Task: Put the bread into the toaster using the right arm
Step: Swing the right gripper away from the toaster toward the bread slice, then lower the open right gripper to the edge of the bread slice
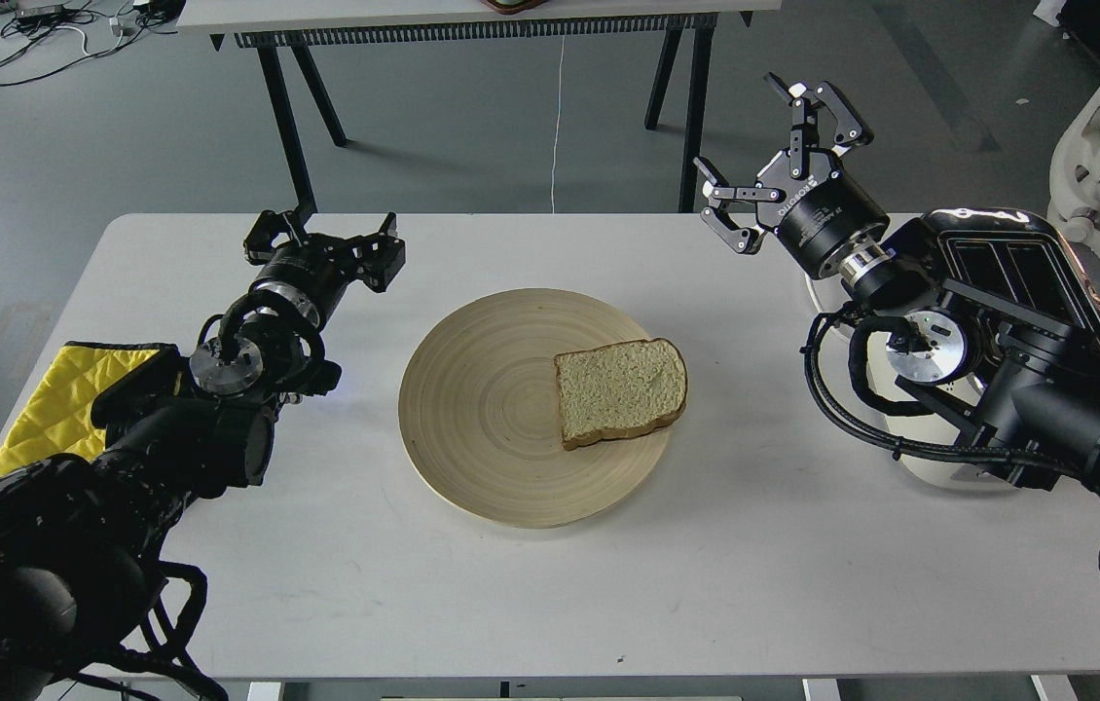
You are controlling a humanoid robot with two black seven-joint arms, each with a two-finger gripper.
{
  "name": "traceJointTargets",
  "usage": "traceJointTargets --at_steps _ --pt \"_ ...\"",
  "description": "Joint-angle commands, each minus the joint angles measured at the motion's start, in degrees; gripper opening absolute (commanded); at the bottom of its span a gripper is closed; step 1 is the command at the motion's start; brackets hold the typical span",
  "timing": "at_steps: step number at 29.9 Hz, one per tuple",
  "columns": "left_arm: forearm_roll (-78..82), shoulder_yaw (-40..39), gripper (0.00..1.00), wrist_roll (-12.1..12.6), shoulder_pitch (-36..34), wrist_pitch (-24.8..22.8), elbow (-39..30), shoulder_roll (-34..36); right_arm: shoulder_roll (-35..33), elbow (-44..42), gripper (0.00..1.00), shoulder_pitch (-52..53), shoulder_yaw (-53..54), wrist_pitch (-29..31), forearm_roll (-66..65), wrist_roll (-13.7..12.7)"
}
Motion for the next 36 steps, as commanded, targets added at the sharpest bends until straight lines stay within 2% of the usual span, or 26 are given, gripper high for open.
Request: traceJointTargets --at_steps 1,6,9,12,20,26,30,32,36 --pt "0.05 0.0 1.0 -0.04 0.0 0.0 0.0 0.09 -1.81 0.89 0.98 1.07 -0.58 0.0 -0.1 -0.02" --pt "-0.04 0.0 1.0 0.05 0.0 0.0 0.0 0.09 -2.07 1.24 0.99 3.79 -1.37 0.0 -4.75 0.15" --pt "0.05 0.0 1.0 0.05 0.0 0.0 0.0 0.09 -3.47 1.86 0.99 7.13 -5.39 0.0 -8.96 0.15" --pt "0.05 0.0 1.0 0.05 0.0 0.0 0.0 0.09 -5.67 3.52 0.99 14.24 -15.05 0.0 -12.49 0.33" --pt "0.05 0.0 1.0 0.05 -0.09 0.0 0.0 0.0 -5.06 10.28 0.99 34.54 -50.99 0.0 -13.37 0.59" --pt "-0.04 0.0 1.0 0.05 0.0 0.0 0.0 0.0 -2.43 18.37 0.98 41.85 -66.82 -9.35 -17.66 0.15" --pt "-0.04 0.0 1.0 0.05 0.0 0.0 0.0 0.0 0.21 21.28 0.98 43.0 -71.68 -15.07 -20.4 -0.2" --pt "-0.04 0.0 1.0 0.05 0.0 0.0 0.0 0.0 0.91 21.37 0.98 42.3 -72.03 -15.08 -21.01 -1.25" --pt "-0.04 0.0 1.0 0.05 0.0 0.0 0.0 0.0 2.49 21.11 0.98 39.4 -72.03 -15.96 -25.84 -6.25"
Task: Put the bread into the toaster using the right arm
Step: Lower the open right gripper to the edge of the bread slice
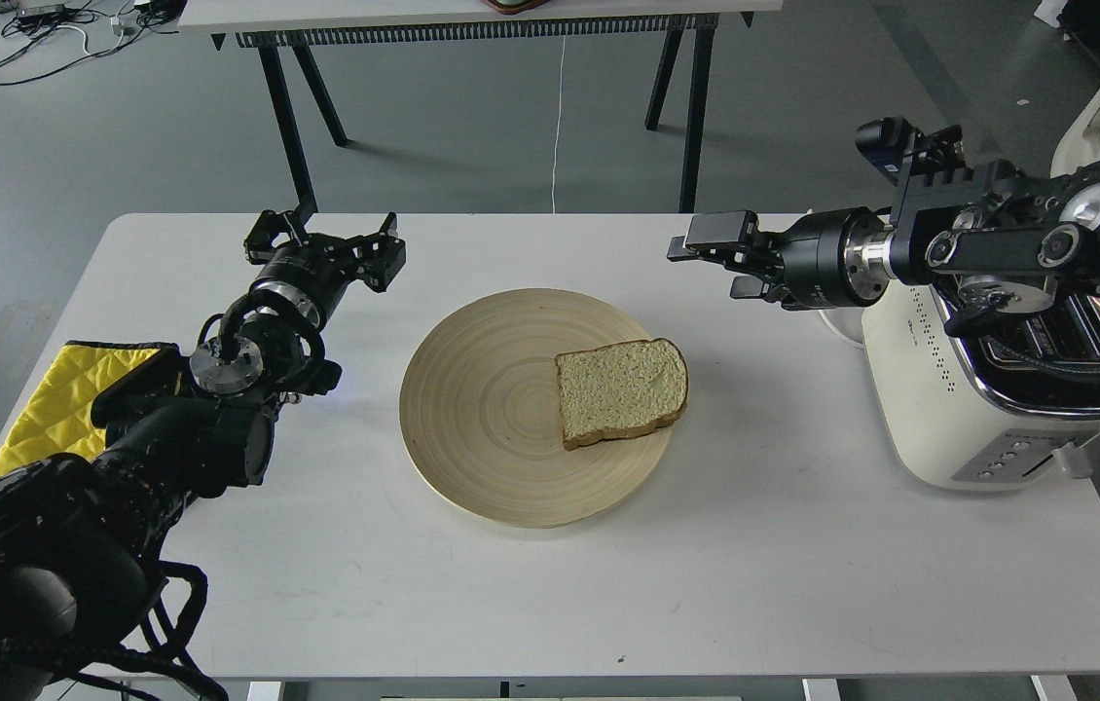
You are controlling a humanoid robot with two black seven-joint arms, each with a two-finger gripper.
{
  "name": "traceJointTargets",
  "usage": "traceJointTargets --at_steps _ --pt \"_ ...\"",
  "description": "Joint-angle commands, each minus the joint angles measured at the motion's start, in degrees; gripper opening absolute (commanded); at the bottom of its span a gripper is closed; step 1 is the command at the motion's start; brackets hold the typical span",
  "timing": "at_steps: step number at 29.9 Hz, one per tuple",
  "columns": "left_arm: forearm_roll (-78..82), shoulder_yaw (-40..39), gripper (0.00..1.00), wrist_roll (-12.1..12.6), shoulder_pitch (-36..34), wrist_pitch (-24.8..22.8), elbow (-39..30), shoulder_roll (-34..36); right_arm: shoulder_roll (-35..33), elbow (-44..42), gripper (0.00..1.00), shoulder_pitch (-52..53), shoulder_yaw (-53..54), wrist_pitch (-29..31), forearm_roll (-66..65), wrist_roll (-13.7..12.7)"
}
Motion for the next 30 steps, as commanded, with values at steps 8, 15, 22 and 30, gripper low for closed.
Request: traceJointTargets --at_steps 8,15,22,30 --pt "0.05 0.0 1.0 -0.01 0.01 0.0 0.0 0.01 1.96 -1.21 0.97 -6.37 0.69 -2.93 -4.43 -8.06" --pt "0.05 0.0 1.0 -0.01 0.01 0.0 0.0 0.01 2.05 -3.32 0.97 -10.58 5.61 -2.93 -4.43 -8.42" --pt "0.05 0.0 1.0 -0.01 -0.07 0.0 0.0 0.01 2.13 -3.94 0.97 -12.96 7.9 -3.36 -3.64 -8.51" --pt "-0.03 0.0 1.0 -0.01 -0.07 0.0 0.0 0.01 3.01 -5.7 0.94 -16.83 11.33 -6.7 -3.64 -8.42"
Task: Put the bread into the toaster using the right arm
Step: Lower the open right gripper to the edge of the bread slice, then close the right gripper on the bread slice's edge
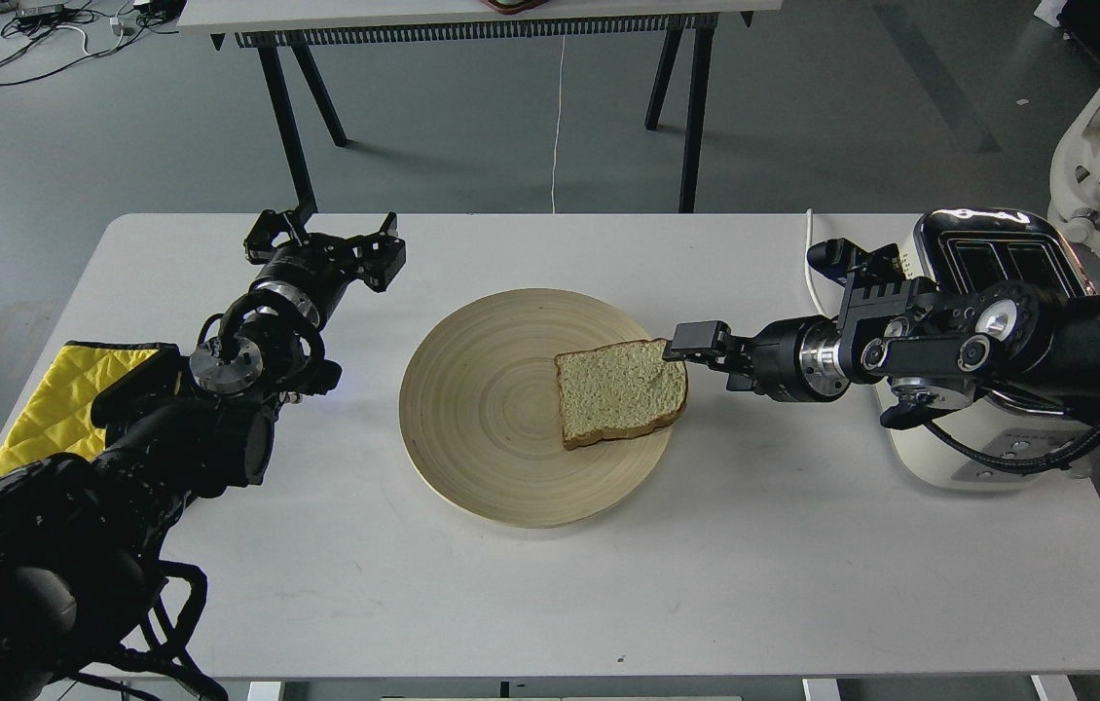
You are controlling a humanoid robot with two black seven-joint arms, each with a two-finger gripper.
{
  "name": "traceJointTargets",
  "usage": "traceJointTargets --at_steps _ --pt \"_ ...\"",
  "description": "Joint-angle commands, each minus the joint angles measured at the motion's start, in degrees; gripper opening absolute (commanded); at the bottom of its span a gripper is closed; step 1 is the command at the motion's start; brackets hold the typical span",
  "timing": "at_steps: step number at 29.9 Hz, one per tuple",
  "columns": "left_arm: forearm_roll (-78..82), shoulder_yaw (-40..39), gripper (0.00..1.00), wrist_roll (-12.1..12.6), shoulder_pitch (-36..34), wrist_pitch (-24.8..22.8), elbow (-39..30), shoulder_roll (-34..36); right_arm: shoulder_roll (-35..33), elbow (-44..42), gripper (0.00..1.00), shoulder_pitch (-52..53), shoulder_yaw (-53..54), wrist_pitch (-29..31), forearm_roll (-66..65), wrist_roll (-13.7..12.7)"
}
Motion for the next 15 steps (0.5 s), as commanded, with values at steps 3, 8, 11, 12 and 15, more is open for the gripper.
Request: traceJointTargets --at_steps 3,8,11,12,15 --pt "0.02 0.0 1.0 0.0 0.08 0.0 0.0 0.0 0.14 -0.25 0.88 -1.62 1.67 -1.58 -0.23 0.09" --pt "0.02 0.0 1.0 0.0 -0.01 0.0 0.0 0.0 0.58 -0.25 0.76 -2.15 1.76 -1.58 -0.67 0.09" --pt "0.02 0.0 1.0 0.0 0.08 0.0 0.0 0.0 0.67 -0.25 0.73 -2.24 1.76 -1.5 -0.67 0.09" --pt "-0.07 0.0 1.0 0.0 0.08 0.0 0.0 0.0 0.67 -0.25 0.72 -2.24 1.76 -1.41 -0.67 0.09" --pt "0.02 0.0 1.0 0.0 0.08 0.0 0.0 0.0 0.67 -0.25 0.71 -2.32 1.76 -1.41 -0.67 0.09"
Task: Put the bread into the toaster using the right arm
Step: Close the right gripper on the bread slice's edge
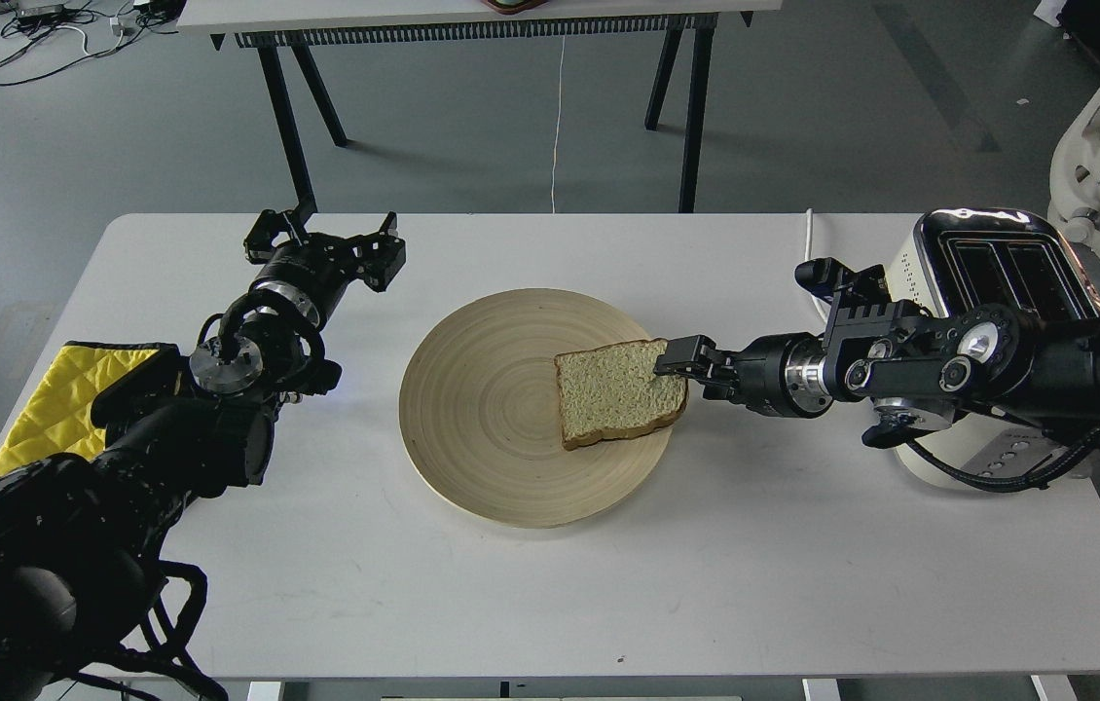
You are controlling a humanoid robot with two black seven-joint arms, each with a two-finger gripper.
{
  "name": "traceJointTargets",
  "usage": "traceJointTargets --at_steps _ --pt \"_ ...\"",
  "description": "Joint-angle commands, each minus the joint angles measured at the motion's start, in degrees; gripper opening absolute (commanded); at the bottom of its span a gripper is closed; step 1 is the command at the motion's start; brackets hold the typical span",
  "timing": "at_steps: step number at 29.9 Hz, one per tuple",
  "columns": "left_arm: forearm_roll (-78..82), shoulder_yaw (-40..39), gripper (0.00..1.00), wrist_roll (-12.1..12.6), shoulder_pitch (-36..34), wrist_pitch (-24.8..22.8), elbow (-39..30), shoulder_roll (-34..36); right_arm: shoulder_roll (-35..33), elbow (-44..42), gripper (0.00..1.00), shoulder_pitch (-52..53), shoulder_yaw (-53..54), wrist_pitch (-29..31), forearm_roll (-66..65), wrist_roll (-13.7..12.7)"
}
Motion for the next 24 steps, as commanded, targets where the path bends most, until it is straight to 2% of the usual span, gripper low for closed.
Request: traceJointTargets --at_steps 1,17,20,24 --pt "0.05 0.0 1.0 0.0 -0.01 0.0 0.0 0.0 0.01 0.02 0.7 -0.17 0.0 0.05 -0.01 0.0" --pt "-0.03 0.0 1.0 0.0 0.07 0.0 0.0 0.0 0.01 0.11 0.58 -0.43 0.0 0.41 -0.09 0.17" --pt "0.05 0.0 1.0 0.0 -0.01 0.0 0.0 0.0 0.01 0.11 0.47 -0.52 0.0 0.32 -0.18 0.18" --pt "0.05 0.0 1.0 0.0 0.07 0.0 -0.08 0.0 0.01 0.11 0.42 -0.61 0.0 0.32 -0.09 0.18"
